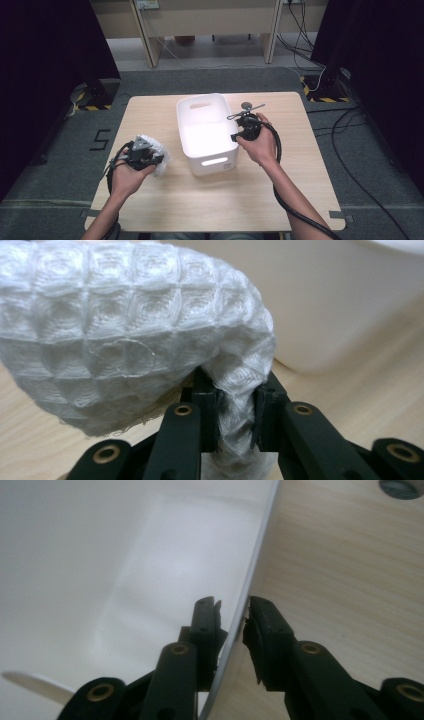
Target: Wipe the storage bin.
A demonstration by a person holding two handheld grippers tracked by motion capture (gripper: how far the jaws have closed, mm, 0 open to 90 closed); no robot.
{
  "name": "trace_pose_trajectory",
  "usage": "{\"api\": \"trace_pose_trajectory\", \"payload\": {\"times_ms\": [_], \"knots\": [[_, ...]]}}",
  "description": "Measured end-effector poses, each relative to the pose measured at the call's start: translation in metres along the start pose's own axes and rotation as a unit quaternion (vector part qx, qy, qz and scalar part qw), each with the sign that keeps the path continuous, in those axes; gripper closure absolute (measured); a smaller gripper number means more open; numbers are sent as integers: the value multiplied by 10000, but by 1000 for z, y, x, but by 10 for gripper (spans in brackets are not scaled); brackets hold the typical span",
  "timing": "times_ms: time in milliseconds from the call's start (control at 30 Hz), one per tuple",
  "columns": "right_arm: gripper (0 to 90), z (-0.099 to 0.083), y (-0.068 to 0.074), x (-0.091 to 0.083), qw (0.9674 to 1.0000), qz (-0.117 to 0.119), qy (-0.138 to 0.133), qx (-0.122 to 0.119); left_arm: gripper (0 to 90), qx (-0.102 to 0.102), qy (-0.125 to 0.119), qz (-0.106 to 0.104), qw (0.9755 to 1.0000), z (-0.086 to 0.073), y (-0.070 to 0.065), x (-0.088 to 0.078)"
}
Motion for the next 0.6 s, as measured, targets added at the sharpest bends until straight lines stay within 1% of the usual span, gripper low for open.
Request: {"api": "trace_pose_trajectory", "payload": {"times_ms": [33, 67, 100, 167, 233, 267, 333, 400, 433, 467, 500, 533, 600], "knots": [[792, -3, 0, -3, 9999, 109, 53, -57, 763, -8, 5, 47, 10000, 2, 4, 1], [770, -4, -2, -6, 9998, 171, 36, -49, 763, -4, 13, 94, 10000, 4, 8, 2], [735, -4, -3, -9, 9998, 182, -49, 53, 763, -15, 11, 138, 9999, 6, 12, 4], [697, -4, -3, -14, 9995, 269, -158, 90, 763, -24, 19, 220, 9998, 10, 19, 7], [662, -4, 1, -20, 9993, 279, -252, 90, 763, -29, 52, 316, 9995, 13, 26, 11], [645, -4, 3, -22, 9991, 292, -296, 43, 763, -21, 58, 380, 9993, 14, 30, 12], [621, -4, 5, -28, 9990, 230, -392, -14, 762, -21, 66, 408, 9991, 16, 35, 15], [621, -5, 7, -34, 9985, 178, -517, 63, 762, 9, 79, 445, 9990, 18, 39, 17], [621, -5, 8, -38, 9981, 182, -575, 86, 762, 3, 73, 455, 9989, 18, 39, 19], [626, -5, 8, -41, 9978, 203, -624, 107, 762, 52, 75, 462, 9989, 19, 40, 21], [635, -6, 9, -45, 9974, 190, -680, 146, 762, 74, 62, 455, 9989, 20, 40, 22], [654, -7, 7, -49, 9972, 126, -730, 141, 761, 84, 70, 456, 9989, 21, 41, 24], [684, -11, 6, -56, 9965, 77, -791, 241, 761, 105, 74, 477, 9988, 22, 43, 28]]}}
Point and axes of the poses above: each handheld gripper's, and its own axes: x roughly forward along the jaws, z roughly out of its top, y roughly to its left, the point moved 10 cm from there along x, roughly forward along the jaws, and after that the axes turned 7 degrees about z, right-handed, at the moved point
